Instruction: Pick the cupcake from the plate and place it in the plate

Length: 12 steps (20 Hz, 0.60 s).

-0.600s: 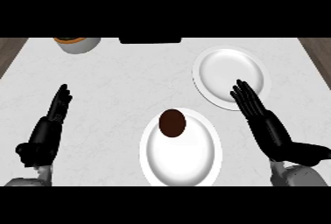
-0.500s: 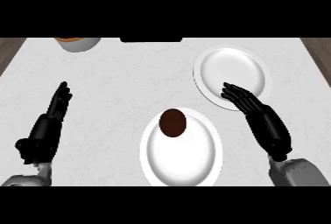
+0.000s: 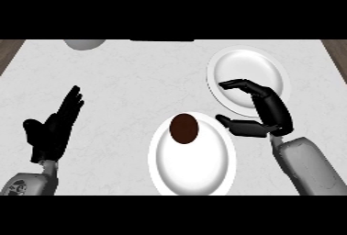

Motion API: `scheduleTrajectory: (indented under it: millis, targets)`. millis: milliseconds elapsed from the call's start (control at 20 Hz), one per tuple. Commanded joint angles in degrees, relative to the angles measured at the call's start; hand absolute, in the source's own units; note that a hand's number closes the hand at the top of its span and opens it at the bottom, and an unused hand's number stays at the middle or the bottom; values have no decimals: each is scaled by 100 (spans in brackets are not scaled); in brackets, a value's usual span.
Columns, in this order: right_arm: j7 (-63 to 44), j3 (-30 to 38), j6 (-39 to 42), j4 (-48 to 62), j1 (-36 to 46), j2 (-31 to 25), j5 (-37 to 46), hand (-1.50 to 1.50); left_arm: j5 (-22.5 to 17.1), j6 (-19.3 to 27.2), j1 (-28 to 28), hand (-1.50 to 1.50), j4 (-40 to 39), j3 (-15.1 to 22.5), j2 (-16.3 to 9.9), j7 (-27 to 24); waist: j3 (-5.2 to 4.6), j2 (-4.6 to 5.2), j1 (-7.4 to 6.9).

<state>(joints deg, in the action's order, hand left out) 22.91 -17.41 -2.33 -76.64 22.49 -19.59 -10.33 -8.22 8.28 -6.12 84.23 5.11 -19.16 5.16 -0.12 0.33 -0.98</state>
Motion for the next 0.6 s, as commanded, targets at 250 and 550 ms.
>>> scheduleTrajectory:
  millis: [250,550]
  targets:
    - [1429,-455,171,1740,537,165,1341,-150,-176,-346,-542,0,-667,-257,-16,286,11,-3,61]
    - [742,-655,190,1175,315,-76,2008,-150,-86,-275,-466,0,-585,-336,154,315,9,-39,112]
